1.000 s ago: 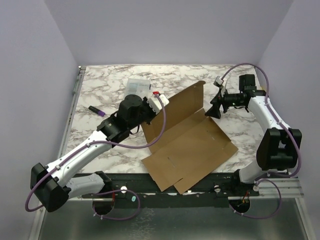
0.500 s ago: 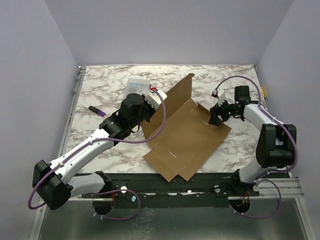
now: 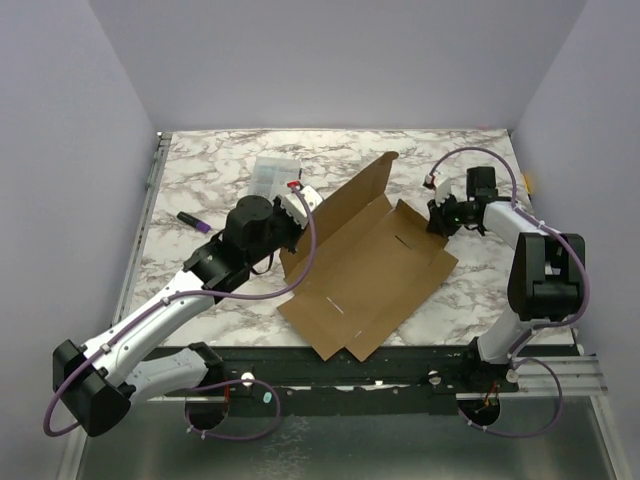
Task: Fold the paper box
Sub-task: Fold the paper box at the center of the board.
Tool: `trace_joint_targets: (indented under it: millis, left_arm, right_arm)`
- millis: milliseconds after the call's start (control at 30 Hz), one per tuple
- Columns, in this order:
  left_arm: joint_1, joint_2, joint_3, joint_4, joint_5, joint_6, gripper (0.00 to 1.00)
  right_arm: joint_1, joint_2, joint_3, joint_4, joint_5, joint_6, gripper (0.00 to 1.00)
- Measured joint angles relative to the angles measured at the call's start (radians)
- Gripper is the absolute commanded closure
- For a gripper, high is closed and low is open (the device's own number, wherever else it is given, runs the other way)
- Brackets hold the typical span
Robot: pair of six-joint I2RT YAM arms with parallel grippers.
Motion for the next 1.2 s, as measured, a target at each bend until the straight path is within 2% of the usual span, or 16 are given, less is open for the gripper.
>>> trace_joint_targets:
  millis: [467,733,900,1200]
  left_arm:
    - [0.05,-0.072,-0.044,0.017,0.151,-0.089,0.99]
    - [0.069,-0.044,-0.05,0.021,0.164,-0.104,0.81]
    - [0.089,0.038,-0.031,0.005,0.185,-0.102,0.73]
    - [0.115,0.226,0.158,-0.088,0.217,-0.083,0.58]
  right_arm:
    - [0.0,-0.13,-0.027,0.084,-0.023,0.068,0.99]
    - [0.0,-0.183,-0.072,0.1,-0.063,0.048,0.99]
    - [0.0,-0.22,-0.113,0.114,-0.074,0.02,0.99]
    - [0.0,-0.246,-0.132,0.133,-0.085,-0.023,0.99]
